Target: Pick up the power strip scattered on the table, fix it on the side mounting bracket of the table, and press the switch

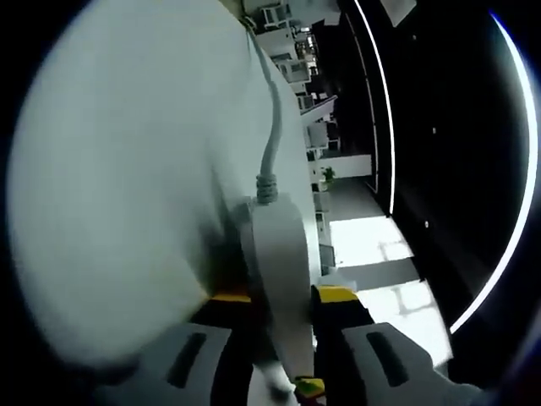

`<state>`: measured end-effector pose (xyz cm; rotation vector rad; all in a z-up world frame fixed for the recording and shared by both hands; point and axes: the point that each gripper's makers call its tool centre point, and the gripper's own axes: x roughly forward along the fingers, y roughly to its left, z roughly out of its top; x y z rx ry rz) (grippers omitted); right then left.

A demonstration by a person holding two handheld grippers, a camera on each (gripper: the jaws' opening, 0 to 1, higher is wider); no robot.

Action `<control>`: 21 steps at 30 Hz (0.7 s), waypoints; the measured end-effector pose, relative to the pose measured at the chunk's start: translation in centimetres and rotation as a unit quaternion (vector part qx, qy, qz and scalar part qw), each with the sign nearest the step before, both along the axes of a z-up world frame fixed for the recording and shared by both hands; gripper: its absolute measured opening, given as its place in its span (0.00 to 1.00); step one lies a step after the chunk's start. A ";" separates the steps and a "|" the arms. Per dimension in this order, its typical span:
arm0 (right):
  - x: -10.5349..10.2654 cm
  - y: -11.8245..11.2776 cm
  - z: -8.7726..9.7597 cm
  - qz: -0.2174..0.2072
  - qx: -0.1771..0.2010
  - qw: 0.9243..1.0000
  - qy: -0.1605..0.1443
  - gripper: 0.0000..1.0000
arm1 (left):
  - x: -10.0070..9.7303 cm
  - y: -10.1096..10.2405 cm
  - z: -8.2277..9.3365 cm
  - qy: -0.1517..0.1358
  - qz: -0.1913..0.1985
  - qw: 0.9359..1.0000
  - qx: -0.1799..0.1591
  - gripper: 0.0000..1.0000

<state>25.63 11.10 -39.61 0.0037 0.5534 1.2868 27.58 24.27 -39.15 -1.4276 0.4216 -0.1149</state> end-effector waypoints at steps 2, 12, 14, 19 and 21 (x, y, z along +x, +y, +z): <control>0.0 0.0 0.0 -0.002 -0.002 1.000 0.000 0.50 | 0.0 0.0 0.0 0.001 0.002 1.000 0.000 0.28; -0.3 -0.1 -0.1 -0.007 -0.003 1.000 -0.020 0.50 | 0.0 -0.1 0.0 -0.003 -0.004 1.000 -0.029 0.26; -0.4 0.0 -0.3 -0.005 -0.009 1.000 -0.025 0.50 | 0.0 -0.1 0.1 -0.007 -0.005 1.000 -0.030 0.26; -0.1 -0.1 -0.3 -0.006 -0.021 0.999 -0.042 0.55 | 0.2 0.0 0.3 -0.024 -0.009 0.999 -0.028 0.25; -0.4 -0.1 0.0 -0.001 -0.009 0.999 -0.033 0.61 | 0.2 0.0 0.4 -0.030 -0.013 0.999 -0.029 0.25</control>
